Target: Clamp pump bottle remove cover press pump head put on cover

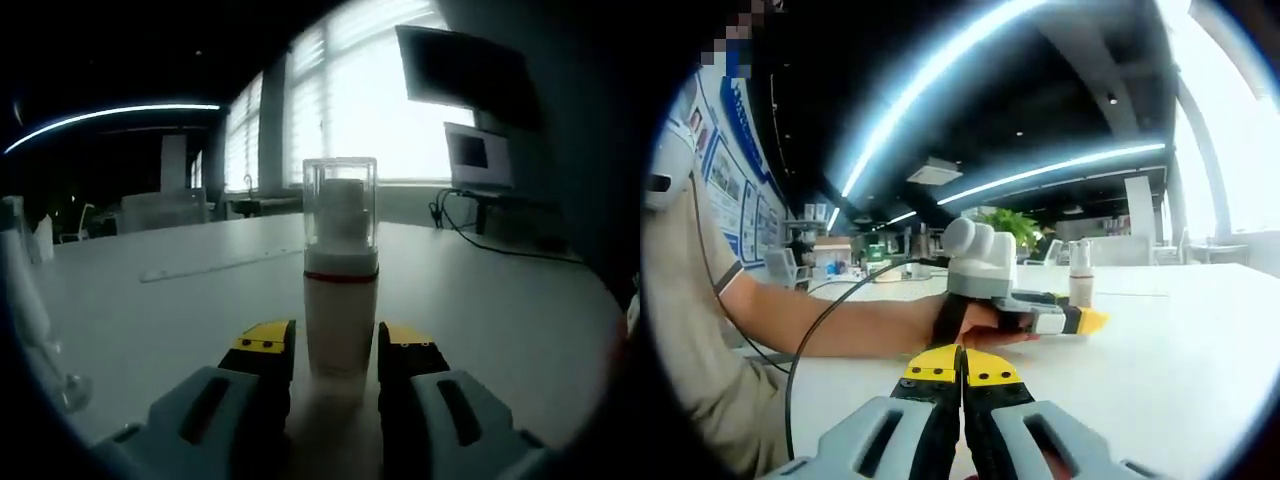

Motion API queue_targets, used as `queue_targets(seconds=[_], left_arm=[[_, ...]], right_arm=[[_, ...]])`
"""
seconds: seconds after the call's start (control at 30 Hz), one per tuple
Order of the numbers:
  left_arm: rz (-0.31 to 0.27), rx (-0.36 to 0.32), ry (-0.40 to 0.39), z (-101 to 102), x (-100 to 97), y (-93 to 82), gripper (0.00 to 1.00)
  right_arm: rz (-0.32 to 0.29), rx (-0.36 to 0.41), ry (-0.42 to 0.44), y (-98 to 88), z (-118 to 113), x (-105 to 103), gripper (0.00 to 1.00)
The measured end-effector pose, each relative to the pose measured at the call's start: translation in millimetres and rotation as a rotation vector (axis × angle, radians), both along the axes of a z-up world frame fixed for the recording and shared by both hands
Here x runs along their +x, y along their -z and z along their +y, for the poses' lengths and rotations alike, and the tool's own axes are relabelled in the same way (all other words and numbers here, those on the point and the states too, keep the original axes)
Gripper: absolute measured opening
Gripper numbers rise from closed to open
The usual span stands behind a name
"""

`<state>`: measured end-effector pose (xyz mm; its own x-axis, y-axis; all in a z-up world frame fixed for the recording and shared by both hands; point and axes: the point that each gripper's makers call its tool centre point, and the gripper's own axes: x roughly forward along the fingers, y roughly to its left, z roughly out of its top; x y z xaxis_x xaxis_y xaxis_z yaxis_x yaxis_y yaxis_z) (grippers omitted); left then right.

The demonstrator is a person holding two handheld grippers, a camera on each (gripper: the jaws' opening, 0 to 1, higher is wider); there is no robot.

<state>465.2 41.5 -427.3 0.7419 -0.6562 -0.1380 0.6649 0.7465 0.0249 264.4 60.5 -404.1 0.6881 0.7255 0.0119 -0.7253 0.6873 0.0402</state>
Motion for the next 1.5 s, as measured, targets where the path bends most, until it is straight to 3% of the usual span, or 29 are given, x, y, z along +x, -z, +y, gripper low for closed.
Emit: queue_targets(seconds=[0.4, 0.8, 1.5], left_arm=[[-0.005, -0.053, 0.005, 3.7, -1.8, -9.2, 0.23], [0.038, -0.091, 0.005, 10.0, -17.9, -15.2, 0.22], [0.028, -0.062, 0.013, 27.1, -42.7, -21.6, 0.23]], right_arm=[[0.000, 0.001, 0.000, -0.2, 0.1, 0.1, 0.00], [0.001, 0.003, 0.001, -0.2, -0.7, 0.5, 0.00], [-0.005, -0.003, 0.009, -0.1, -1.8, 1.0, 0.00]])
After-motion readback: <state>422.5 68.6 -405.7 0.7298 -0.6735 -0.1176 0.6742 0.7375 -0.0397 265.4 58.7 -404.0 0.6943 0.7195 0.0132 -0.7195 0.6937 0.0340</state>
